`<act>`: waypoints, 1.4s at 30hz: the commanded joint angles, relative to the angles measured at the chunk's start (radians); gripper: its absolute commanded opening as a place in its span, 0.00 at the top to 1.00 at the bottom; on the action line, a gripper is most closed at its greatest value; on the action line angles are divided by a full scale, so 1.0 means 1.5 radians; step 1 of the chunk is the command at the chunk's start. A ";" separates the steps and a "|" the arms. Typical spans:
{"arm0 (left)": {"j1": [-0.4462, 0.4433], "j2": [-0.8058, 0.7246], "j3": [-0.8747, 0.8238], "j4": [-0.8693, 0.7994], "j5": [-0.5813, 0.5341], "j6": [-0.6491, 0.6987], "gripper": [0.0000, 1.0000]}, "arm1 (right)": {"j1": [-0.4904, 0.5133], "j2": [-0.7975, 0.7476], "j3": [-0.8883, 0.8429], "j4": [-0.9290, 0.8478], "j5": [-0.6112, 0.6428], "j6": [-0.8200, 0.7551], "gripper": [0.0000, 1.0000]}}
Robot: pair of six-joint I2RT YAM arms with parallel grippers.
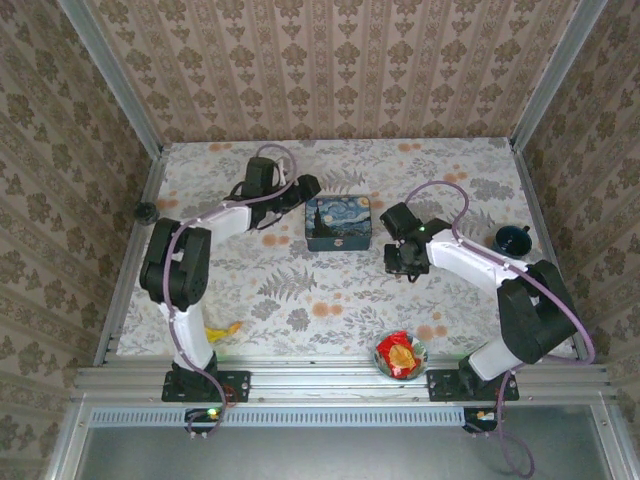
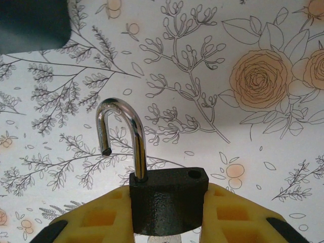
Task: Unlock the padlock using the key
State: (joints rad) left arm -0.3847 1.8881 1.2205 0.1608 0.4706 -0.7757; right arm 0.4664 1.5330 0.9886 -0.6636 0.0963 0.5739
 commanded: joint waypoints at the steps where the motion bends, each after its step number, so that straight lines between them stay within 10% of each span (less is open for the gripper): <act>1: 0.020 -0.073 -0.034 -0.007 -0.027 0.004 0.13 | -0.016 0.021 0.015 -0.029 -0.023 -0.025 1.00; 4: 0.031 -0.117 -0.066 -0.021 -0.038 0.010 0.00 | -0.027 0.034 0.022 -0.035 -0.027 -0.040 1.00; 26: 0.100 -0.365 -0.233 -0.129 -0.103 0.062 0.00 | -0.081 0.244 0.186 -0.073 -0.019 -0.141 0.87; 42: 0.144 -0.445 -0.272 -0.208 -0.121 0.088 0.00 | -0.080 0.215 0.168 -0.073 -0.009 -0.103 0.50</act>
State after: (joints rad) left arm -0.1802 1.2594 0.8246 -0.1070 0.3027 -0.6758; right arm 0.3481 1.9121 1.2613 -0.7410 0.0711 0.4030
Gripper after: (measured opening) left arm 0.999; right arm 0.493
